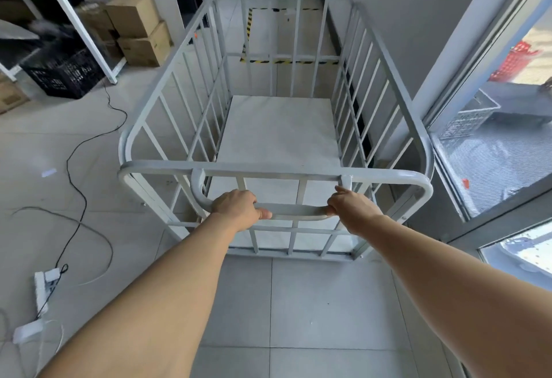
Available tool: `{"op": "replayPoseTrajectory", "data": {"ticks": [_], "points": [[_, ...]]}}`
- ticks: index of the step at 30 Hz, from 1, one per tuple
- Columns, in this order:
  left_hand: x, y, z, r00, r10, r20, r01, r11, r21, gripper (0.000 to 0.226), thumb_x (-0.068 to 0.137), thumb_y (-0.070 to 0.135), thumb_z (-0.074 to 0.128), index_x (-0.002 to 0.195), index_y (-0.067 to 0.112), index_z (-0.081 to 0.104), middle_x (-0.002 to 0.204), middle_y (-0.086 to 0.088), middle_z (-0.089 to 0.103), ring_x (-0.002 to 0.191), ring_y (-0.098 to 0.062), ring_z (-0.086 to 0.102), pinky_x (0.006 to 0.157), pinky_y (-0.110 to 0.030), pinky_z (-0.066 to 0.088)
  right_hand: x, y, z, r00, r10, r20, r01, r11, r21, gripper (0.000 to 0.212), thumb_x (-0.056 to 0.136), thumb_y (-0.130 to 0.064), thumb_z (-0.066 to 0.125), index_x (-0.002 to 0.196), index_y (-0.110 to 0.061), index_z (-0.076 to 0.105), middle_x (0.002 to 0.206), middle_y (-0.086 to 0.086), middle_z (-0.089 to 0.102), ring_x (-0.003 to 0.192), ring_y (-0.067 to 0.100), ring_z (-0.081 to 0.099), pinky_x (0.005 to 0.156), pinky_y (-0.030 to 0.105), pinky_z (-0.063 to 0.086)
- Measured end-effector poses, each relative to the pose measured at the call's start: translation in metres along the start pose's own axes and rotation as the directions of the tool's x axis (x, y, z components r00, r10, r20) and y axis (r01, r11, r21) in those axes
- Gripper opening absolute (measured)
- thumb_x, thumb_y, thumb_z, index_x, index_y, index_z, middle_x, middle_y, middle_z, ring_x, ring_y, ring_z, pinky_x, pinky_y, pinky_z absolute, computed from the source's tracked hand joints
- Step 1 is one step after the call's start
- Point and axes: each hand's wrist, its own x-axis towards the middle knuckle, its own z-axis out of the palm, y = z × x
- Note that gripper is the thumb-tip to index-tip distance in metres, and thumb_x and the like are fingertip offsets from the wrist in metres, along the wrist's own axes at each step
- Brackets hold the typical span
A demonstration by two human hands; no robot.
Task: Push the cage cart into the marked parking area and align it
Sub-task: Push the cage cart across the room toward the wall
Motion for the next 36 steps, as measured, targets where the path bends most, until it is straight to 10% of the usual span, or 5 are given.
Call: {"op": "replayPoseTrajectory", "data": {"ticks": [20, 29, 36], "points": [[0.244, 0.063, -0.106, 0.998, -0.037, -0.052, 0.037, 0.999, -0.005, 0.054, 0.083, 0.061, 0.059, 0.101, 0.011, 0.068, 0.106, -0.007, 0.067, 0.102, -0.03, 0.061, 0.079, -0.031, 0.043, 0.27, 0.107, -0.081, 0.994, -0.082, -0.071, 0.083, 0.996, 0.014, 0.026, 0.092, 0.002, 0.051, 0.106, -0.017, 0.064, 0.147, 0.012, 0.045, 0.137, 0.026, 0.044, 0.107, 0.038, 0.044], [0.365, 0.085, -0.153, 0.995, -0.051, -0.085, 0.044, 0.996, -0.079, 0.047, 0.083, 0.059, 0.061, 0.078, 0.012, 0.054, 0.094, -0.007, 0.062, 0.092, -0.029, 0.058, 0.072, -0.029, 0.039, 0.381, 0.14, -0.139, 0.992, -0.083, -0.099, 0.081, 0.996, -0.026, 0.031, 0.094, 0.007, 0.044, 0.112, -0.011, 0.06, 0.144, 0.009, 0.048, 0.149, 0.016, 0.021, 0.108, 0.036, 0.038], [0.461, 0.09, -0.2, 0.998, -0.024, -0.061, 0.02, 0.998, -0.065, 0.044, 0.084, 0.058, 0.059, 0.084, 0.014, 0.056, 0.103, -0.008, 0.066, 0.102, -0.029, 0.061, 0.075, -0.031, 0.041, 0.478, 0.154, -0.178, 0.999, -0.03, -0.042, 0.028, 0.999, -0.036, 0.029, 0.091, 0.005, 0.046, 0.107, -0.014, 0.062, 0.148, 0.013, 0.042, 0.135, 0.028, 0.046, 0.103, 0.041, 0.046]]}}
